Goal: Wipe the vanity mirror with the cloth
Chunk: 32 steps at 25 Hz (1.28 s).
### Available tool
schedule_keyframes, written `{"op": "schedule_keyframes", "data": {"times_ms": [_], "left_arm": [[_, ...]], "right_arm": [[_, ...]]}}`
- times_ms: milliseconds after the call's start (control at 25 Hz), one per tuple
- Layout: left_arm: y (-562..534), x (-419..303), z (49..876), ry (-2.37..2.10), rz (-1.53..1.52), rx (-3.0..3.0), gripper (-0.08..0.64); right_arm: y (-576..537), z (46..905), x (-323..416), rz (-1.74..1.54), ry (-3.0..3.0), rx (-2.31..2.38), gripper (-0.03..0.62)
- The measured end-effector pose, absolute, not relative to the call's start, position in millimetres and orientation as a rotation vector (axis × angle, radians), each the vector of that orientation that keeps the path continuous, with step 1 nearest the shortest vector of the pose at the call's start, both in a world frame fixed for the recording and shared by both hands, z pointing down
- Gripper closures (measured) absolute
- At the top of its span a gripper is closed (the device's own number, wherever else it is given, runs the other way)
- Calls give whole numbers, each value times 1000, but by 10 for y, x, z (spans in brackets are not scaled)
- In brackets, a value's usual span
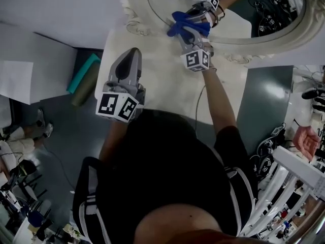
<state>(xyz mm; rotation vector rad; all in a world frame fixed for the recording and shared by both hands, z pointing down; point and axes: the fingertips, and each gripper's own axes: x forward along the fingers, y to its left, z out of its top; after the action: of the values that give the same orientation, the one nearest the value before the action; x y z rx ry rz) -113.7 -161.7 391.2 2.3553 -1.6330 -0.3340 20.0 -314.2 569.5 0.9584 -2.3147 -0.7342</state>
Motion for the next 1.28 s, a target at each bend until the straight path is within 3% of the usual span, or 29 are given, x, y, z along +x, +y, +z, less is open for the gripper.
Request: {"op": "schedule_keyframes", "data": {"times_ms": [480, 880, 1080, 1280], "left_arm": [[-1531, -1132, 3966, -1641, -300, 2351, 549], [-1519, -977, 3677, -1587, -376, 2446, 549], [-1505, -864, 3581, -1524, -410, 2507, 549], [-1525, -724, 3462, -1479, -422, 2548, 549]], "right_arm": [[-3090, 6192, 363, -493, -2339, 901, 541], [-2585, 5055, 737, -286, -2705, 1424, 541], [-2359, 4644, 1199, -10, -2868, 1833, 541], [-2331, 4012, 1941, -23, -2796, 2289, 541]]}}
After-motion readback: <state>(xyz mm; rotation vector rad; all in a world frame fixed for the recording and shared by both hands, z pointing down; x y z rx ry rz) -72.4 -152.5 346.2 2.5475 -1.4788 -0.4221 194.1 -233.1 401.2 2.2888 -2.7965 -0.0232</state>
